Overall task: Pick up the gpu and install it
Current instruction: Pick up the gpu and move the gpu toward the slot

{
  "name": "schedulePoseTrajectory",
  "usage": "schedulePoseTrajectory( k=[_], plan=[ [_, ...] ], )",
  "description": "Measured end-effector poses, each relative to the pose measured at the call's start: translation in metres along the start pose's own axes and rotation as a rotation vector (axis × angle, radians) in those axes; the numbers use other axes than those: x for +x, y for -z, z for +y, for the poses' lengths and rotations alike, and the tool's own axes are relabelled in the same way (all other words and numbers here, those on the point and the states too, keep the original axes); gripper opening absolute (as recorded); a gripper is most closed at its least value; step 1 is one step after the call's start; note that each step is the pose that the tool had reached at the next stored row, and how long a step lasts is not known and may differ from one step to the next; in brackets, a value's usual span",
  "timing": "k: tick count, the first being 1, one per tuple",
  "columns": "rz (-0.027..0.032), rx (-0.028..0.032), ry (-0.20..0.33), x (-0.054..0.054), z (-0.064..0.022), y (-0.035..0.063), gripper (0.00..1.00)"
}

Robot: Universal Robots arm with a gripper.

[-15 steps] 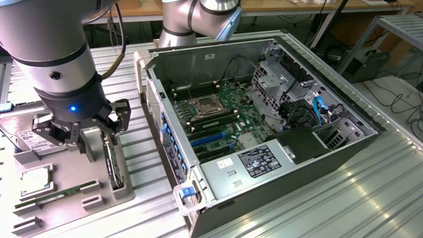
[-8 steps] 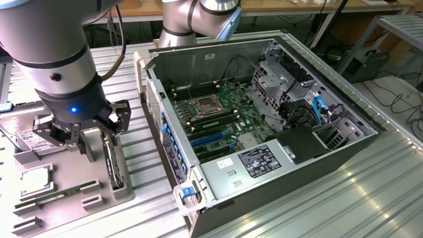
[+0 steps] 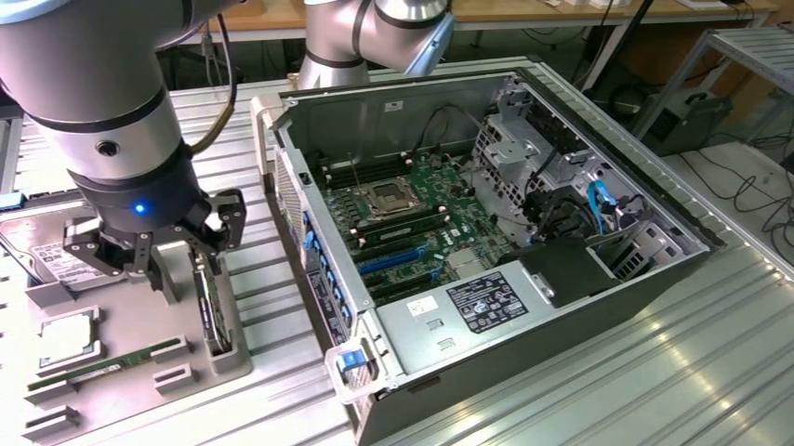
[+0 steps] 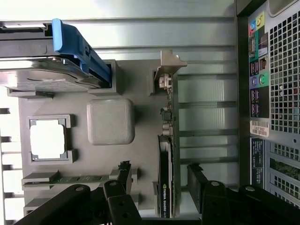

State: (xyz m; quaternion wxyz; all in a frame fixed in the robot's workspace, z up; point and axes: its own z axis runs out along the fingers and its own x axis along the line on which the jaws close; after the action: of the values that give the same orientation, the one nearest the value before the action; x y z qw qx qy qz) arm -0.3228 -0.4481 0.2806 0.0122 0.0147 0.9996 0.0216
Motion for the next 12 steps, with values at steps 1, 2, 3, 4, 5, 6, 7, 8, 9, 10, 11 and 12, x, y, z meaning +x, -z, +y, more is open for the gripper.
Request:
schedulePoseTrajectory(
  k=[1, 2, 3, 4, 5, 6, 7, 8, 9, 10, 11, 12],
  plan=[
    [0.0, -0.0001, 0.0, 0.0, 0.0, -0.0005, 0.6],
    [0.0001, 0.0001, 0.0, 0.0, 0.0, -0.0009, 0.6],
    [0.0001, 0.0001, 0.0, 0.0, -0.0001, -0.0013, 0.6],
    [0.0001, 0.0, 0.0, 0.0001, -0.0001, -0.0018, 0.6],
    [0.0001, 0.0, 0.0, 0.0001, -0.0001, -0.0022, 0.6],
    [0.0001, 0.0, 0.0, 0.0001, -0.0001, -0.0027, 0.6],
    [0.0001, 0.0, 0.0, 0.0001, -0.0001, -0.0032, 0.6],
    [0.0001, 0.0, 0.0, 0.0001, -0.0001, -0.0036, 0.6],
    [0.0002, 0.0001, 0.0, 0.0001, 0.0, -0.004, 0.6],
    [0.0002, 0.0001, 0.0, 0.0002, 0.0006, -0.0043, 0.6],
    [0.0002, 0.0001, 0.0, 0.0002, 0.0012, -0.0047, 0.6],
    [0.0, 0.0, 0.0, 0.0002, 0.0015, -0.0051, 0.6]
  ],
)
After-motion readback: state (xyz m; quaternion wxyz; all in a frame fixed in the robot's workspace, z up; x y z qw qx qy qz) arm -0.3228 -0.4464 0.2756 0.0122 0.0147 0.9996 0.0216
